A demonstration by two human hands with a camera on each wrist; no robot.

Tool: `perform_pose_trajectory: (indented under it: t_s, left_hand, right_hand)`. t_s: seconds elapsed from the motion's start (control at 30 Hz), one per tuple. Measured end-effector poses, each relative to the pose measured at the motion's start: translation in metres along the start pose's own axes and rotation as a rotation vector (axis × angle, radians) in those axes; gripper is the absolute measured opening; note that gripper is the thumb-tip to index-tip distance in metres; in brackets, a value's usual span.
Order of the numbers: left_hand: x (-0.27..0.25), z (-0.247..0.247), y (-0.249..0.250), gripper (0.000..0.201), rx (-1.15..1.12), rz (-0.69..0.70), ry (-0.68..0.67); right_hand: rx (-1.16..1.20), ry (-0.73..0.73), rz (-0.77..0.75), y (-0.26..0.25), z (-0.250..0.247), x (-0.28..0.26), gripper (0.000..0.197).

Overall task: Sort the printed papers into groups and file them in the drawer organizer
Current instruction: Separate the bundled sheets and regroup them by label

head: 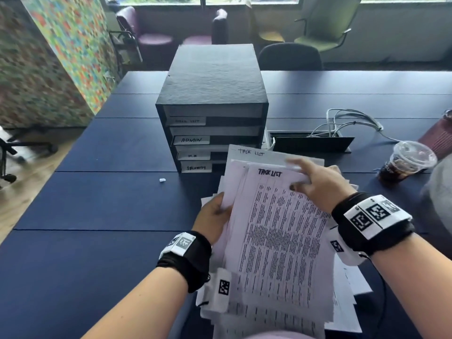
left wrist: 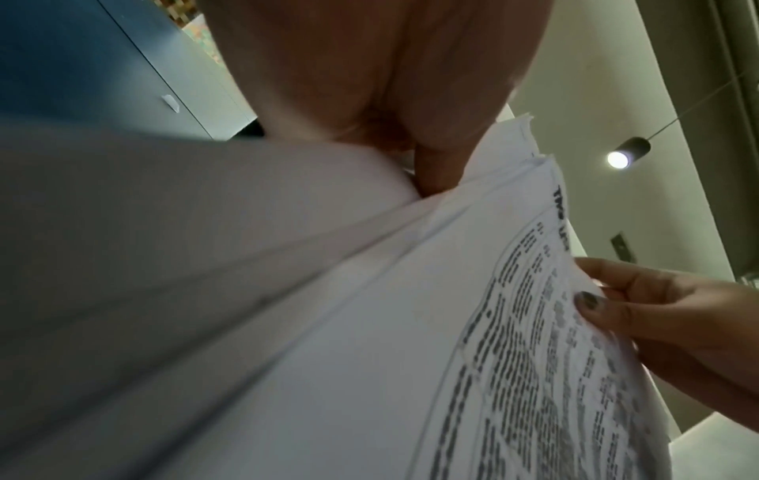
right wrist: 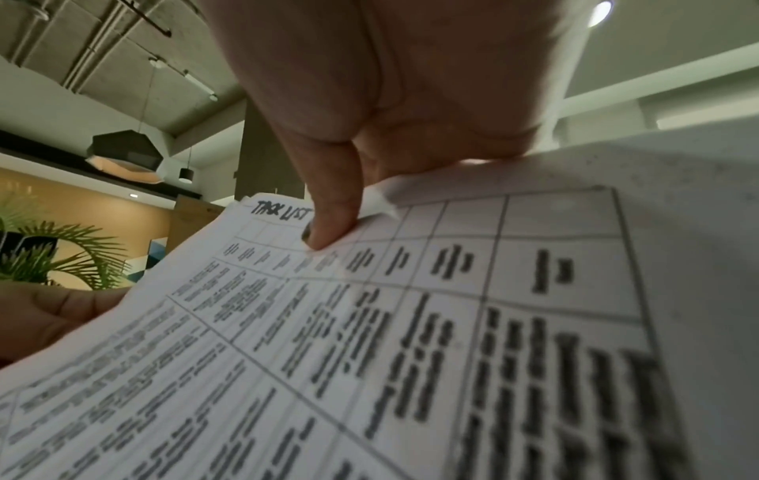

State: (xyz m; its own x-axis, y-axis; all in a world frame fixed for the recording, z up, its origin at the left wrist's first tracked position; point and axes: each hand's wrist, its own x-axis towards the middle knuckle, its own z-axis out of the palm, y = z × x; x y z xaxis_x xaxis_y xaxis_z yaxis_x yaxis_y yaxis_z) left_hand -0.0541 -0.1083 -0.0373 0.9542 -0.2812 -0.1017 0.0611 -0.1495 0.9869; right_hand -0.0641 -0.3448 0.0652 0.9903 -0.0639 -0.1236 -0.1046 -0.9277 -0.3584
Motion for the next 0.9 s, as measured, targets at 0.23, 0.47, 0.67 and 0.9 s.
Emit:
perform_pose_trajectory:
  t_s: [0.23,0.47,0.67,0.9]
  left_hand:
    - [-0.006,0.003,-0.011,0.049,-0.079,-0.107,-0.111]
    - [0.0,0.006,-0.013,0.099,-0.042,-0.087,-0.159]
    - [0.003,0.007,-0.016,0.043,0.006,-0.125,-0.205]
    - [0.008,-0.001,-0.028,0.06,0.054,-0.192,-0.283]
  right_hand:
    - [0.026,0.013,0.187,0.022,0.032,0.017,0.017]
    - [0.096,0.033,0.221,0.032,0.034,0.035,0.017]
    - [-0.015,0.079,0.164,0.032,0.037,0.043,0.018]
    - [0.065,-0.095,-0.027,0.028,0.037,0.042,0.09]
